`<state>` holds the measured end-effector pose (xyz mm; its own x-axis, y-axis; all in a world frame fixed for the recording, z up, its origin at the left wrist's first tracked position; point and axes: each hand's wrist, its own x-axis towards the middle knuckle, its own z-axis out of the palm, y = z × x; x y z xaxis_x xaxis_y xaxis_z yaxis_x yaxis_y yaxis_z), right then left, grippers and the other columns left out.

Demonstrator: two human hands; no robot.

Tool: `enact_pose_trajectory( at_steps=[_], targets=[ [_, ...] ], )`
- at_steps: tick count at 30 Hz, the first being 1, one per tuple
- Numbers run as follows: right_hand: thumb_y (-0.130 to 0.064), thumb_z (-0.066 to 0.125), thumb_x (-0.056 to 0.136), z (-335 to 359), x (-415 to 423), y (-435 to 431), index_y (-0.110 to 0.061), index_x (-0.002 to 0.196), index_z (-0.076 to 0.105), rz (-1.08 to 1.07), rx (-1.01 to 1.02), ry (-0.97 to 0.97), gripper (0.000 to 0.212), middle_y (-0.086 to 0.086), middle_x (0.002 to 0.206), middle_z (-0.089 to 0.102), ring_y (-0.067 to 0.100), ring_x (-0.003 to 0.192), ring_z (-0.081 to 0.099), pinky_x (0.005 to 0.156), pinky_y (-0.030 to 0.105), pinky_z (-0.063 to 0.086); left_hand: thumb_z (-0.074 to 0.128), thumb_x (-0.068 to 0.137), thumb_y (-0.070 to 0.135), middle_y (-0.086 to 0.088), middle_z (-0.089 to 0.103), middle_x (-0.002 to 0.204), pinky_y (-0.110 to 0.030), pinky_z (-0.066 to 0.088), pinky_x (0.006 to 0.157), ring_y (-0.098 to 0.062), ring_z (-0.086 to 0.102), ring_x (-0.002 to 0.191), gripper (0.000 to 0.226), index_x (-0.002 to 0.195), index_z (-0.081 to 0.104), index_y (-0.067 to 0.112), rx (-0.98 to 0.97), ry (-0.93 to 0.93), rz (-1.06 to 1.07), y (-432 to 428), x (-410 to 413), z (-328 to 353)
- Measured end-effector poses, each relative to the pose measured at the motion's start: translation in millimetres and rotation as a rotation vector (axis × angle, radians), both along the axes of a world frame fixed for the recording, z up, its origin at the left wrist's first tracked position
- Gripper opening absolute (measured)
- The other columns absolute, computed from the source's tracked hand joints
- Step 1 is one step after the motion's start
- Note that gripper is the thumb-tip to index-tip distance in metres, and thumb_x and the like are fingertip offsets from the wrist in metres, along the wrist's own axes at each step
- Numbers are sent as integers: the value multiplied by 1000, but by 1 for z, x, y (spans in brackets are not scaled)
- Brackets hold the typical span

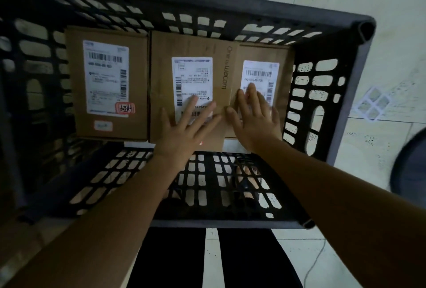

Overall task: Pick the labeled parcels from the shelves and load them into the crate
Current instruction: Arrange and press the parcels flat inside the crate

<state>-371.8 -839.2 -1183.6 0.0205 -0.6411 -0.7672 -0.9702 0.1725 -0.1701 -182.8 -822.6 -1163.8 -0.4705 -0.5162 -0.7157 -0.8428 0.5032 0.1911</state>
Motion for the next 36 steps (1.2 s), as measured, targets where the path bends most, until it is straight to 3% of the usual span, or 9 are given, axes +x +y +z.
enact_pose_trajectory(
  at_steps=[5,9,13,16,21,26,29,31,36],
  targets=[
    [-48,12,96,2,-4,6,-32,145,-12,5,-22,18,57,-7,155,-20,11,142,-18,112,51,-4,55,84,10,3,-55,133,-70,16,104,-34,-44,126,112,122,-48,34,53,31,94,8,16,1],
    [-45,30,95,7,-5,7,-29,145,-15,20,33,56,69,-5,154,-23,15,142,-20,112,53,-2,59,83,17,0,-47,137,-69,23,104,-37,-35,132,110,126,-40,30,61,-2,140,13,23,1],
    [-39,42,93,10,15,-3,-14,148,4,6,-142,60,71,9,157,-3,26,145,-3,115,47,1,55,86,19,-7,-59,126,-67,1,106,-37,-45,122,113,115,-54,23,-30,-88,115,17,11,-2],
    [-32,41,95,5,16,-32,-14,148,1,165,-291,-21,69,8,158,-3,25,145,-4,112,41,-7,58,84,24,-14,-53,130,-61,-15,102,-37,-41,125,116,122,-51,17,-156,-71,61,17,5,-9],
    [-48,49,86,4,-1,-72,-13,148,-6,411,-241,10,89,9,157,-10,28,143,1,114,48,6,71,65,50,-17,-13,149,-63,13,105,-38,-7,136,119,144,-10,17,-283,-17,-190,8,-10,-14],
    [-59,43,86,8,5,-79,-7,146,-8,611,-217,219,95,17,155,-7,36,140,9,112,48,15,69,70,46,-20,-34,144,-70,2,102,-38,-11,140,118,141,-17,9,-303,-41,-320,-2,-13,-15],
    [-61,44,84,14,2,-86,-6,144,9,498,-247,277,89,21,149,17,38,132,25,105,46,27,64,76,45,-21,-44,138,-72,-8,97,-45,-30,129,114,139,-24,10,-296,-22,-385,-2,-13,-14],
    [-58,47,83,15,6,-87,-6,142,14,389,-220,292,85,22,145,22,38,131,28,105,48,28,62,80,40,-18,-48,135,-73,-4,98,-44,-35,127,109,138,-26,12,-241,-17,-360,-1,-16,-15],
    [-52,49,87,6,5,-70,-15,147,-5,133,-152,146,89,14,156,-12,35,143,0,112,56,14,62,82,30,-8,-37,147,-73,12,101,-35,-25,137,100,142,-16,18,-110,-24,-245,-5,-27,-21]
  ],
)
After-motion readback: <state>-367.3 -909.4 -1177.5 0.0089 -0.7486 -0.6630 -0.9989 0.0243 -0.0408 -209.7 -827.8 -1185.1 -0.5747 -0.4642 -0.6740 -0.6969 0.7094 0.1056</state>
